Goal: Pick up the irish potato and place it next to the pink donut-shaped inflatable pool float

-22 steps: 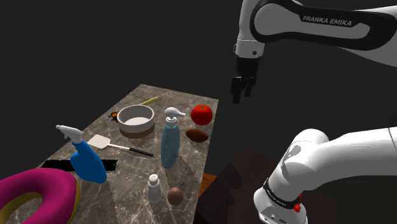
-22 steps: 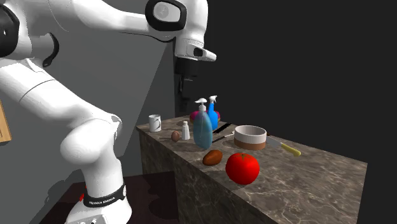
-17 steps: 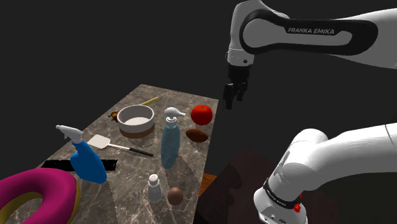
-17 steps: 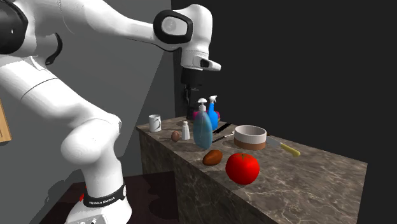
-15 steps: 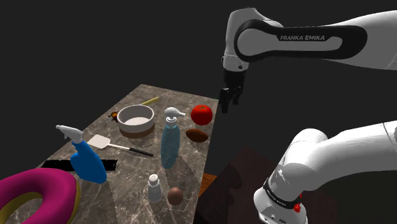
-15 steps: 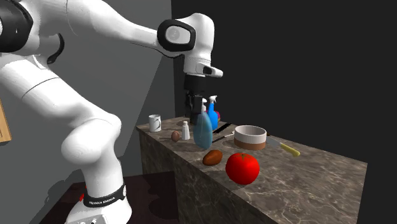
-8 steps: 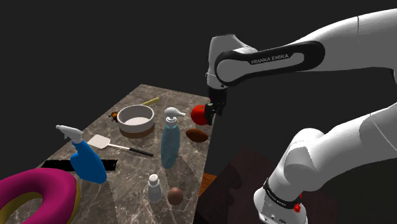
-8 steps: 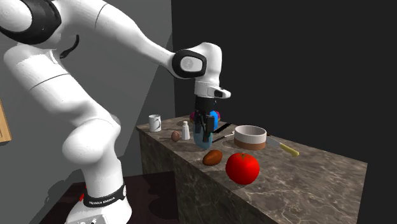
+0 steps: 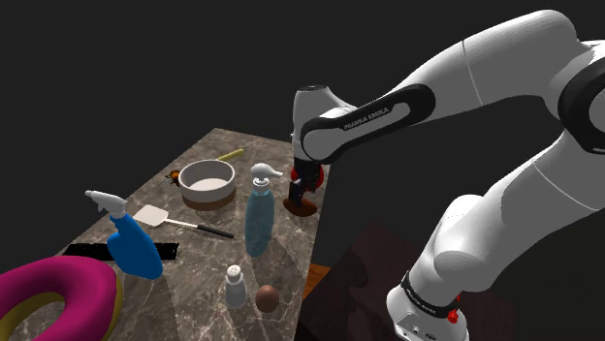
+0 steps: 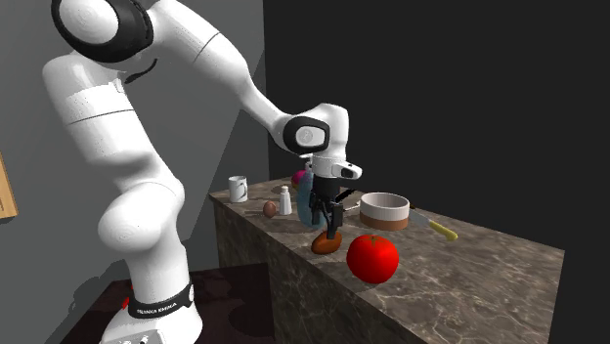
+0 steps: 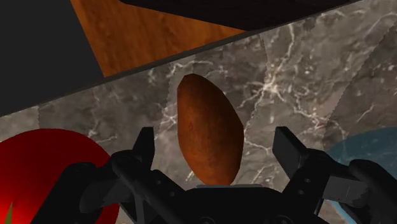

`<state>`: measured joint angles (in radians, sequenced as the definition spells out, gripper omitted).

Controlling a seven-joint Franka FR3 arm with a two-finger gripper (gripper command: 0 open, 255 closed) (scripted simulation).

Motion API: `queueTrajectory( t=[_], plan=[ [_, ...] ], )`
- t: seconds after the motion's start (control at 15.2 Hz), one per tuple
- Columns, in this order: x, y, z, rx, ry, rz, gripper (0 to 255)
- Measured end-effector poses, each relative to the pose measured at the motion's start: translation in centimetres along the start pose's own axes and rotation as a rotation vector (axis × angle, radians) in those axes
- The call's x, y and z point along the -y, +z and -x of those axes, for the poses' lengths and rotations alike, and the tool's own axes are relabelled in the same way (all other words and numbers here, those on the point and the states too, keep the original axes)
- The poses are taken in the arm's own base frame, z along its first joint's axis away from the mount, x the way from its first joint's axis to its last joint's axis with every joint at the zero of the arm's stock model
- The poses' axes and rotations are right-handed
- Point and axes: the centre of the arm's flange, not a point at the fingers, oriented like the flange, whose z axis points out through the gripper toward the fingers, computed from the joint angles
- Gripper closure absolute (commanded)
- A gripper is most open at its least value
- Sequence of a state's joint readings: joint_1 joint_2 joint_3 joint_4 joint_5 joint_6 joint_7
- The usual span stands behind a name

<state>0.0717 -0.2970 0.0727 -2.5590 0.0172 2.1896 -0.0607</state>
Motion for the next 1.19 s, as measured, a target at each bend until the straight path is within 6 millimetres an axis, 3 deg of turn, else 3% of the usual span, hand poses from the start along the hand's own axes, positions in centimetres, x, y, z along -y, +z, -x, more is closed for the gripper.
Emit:
queueTrajectory(
  t=[0.46, 0.86, 0.92, 1.19],
  plan=[
    [0.1, 3.8, -0.3, -0.002, -0.003, 0.001, 0],
    [0.1, 4.0, -0.3, -0.003, -0.003, 0.001, 0],
    [0.1, 4.0, -0.3, -0.003, -0.003, 0.001, 255],
    [0.1, 4.0, -0.3, -0.003, -0.003, 0.001, 255]
  ],
)
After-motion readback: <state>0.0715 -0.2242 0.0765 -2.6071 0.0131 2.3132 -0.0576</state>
